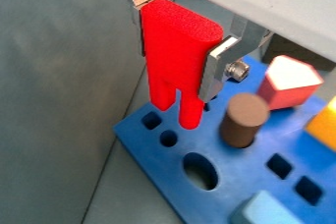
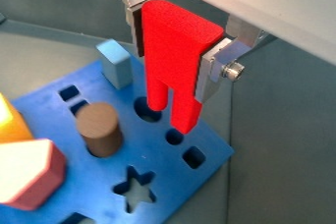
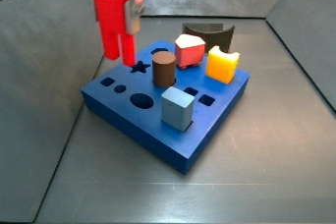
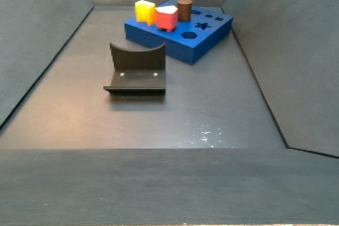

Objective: Pick up the square-circle object. Move up. Rotate the square-circle object. Move to above the board. Insert the square-circle object.
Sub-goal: Insert the square-circle object.

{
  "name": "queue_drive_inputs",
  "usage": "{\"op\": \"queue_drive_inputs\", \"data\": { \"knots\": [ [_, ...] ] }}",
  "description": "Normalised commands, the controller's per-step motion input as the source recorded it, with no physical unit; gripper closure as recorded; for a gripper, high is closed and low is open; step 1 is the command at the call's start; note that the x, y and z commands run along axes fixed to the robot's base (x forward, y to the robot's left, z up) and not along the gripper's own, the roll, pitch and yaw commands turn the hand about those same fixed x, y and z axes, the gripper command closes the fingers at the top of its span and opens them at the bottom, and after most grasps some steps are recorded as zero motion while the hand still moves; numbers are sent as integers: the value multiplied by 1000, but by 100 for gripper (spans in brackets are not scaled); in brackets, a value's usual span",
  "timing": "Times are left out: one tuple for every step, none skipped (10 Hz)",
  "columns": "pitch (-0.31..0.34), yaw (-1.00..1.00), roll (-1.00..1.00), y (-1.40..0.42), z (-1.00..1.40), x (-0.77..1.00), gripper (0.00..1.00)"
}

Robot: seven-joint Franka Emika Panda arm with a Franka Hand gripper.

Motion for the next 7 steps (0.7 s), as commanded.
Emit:
{"op": "queue_drive_inputs", "data": {
  "knots": [
    [-137,34,-33,-46,-237,-186,100],
    [-93,0,-66,0,-194,-86,100],
    [0,11,103,-49,-680,0,100],
    [21,0,123,-46,-769,83,100],
    [4,0,14,0,-660,43,100],
    [0,-60,41,0,-671,0,100],
    [0,-129,0,69,-571,0,100]
  ]
}}
